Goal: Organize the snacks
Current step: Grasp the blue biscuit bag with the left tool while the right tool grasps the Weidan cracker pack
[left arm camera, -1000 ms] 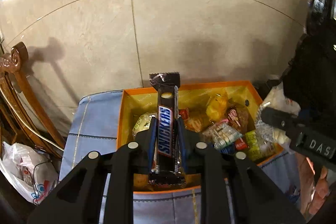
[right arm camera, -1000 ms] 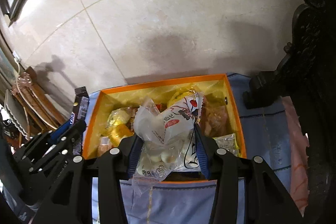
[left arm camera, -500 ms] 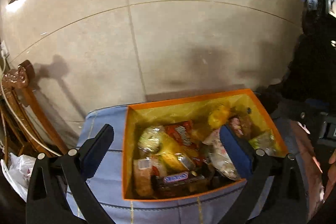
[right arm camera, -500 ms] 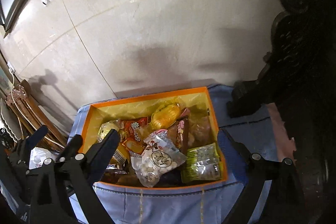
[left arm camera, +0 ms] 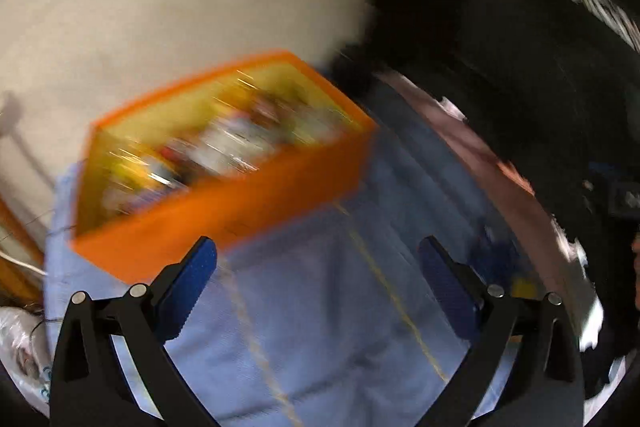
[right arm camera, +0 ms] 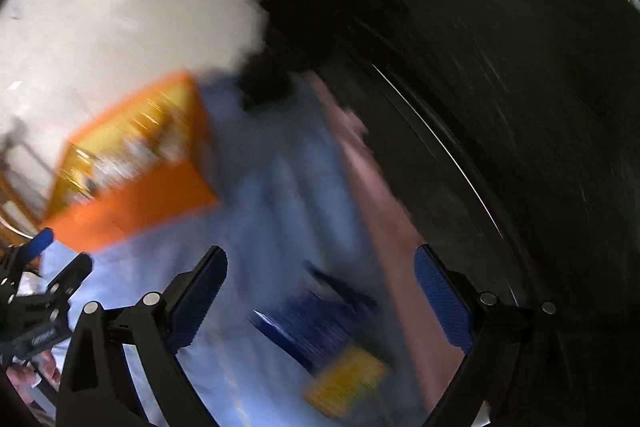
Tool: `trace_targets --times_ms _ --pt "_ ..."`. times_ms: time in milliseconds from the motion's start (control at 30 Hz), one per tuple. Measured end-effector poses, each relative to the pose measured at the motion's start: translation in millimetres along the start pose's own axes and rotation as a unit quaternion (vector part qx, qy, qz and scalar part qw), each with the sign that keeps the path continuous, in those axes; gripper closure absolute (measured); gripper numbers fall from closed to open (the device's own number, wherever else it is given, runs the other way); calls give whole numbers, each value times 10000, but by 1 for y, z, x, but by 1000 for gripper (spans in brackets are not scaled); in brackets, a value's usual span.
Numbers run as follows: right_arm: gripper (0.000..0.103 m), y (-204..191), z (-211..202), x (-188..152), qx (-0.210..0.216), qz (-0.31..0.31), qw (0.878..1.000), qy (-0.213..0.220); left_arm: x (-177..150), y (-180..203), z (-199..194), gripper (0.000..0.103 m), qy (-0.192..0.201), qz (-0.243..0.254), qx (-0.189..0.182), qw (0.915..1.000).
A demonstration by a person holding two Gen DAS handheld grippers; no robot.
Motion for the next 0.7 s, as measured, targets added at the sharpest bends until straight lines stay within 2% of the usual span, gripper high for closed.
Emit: trace_targets --times_ms 100,200,300,333,400,467,600,700 --pt "8 19 12 -25 -67 282 9992 -292 -36 49 8 4 -204 281 -553 9979" --pt "8 28 24 -49 -43 553 9969 -550 -54 86 25 4 -265 853 -695 9936" --pt "8 39 28 -71 -215 1015 9916 -768 -45 101 37 4 7 1503 -742 9859" --pt "8 42 27 -82 -214 1339 9877 -779 -39 104 39 4 104 1622 -771 9837" --pt "8 37 28 -100 -139 1534 9841 -885 -23 105 47 4 284 1892 -700 9790" --pt "8 29 35 -114 -373 1502 9838 -900 -5 93 57 4 299 1893 -443 9805" --pt "8 15 54 -138 -595 1537 9795 -1155 12 66 52 4 356 1361 -577 9884" --pt "8 3 69 -161 -665 1518 9752 -1466 12 56 47 4 391 1423 -625 9871"
Point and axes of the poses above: each gripper's, at about its wrist camera, not at the fingertips, and z roughly the way its jaws point, y to its right, x to its top, the point moved 7 cm from there along z, roughly the way its jaws point, and after that the axes turned 11 degrees about y, right-handed, at the moved point
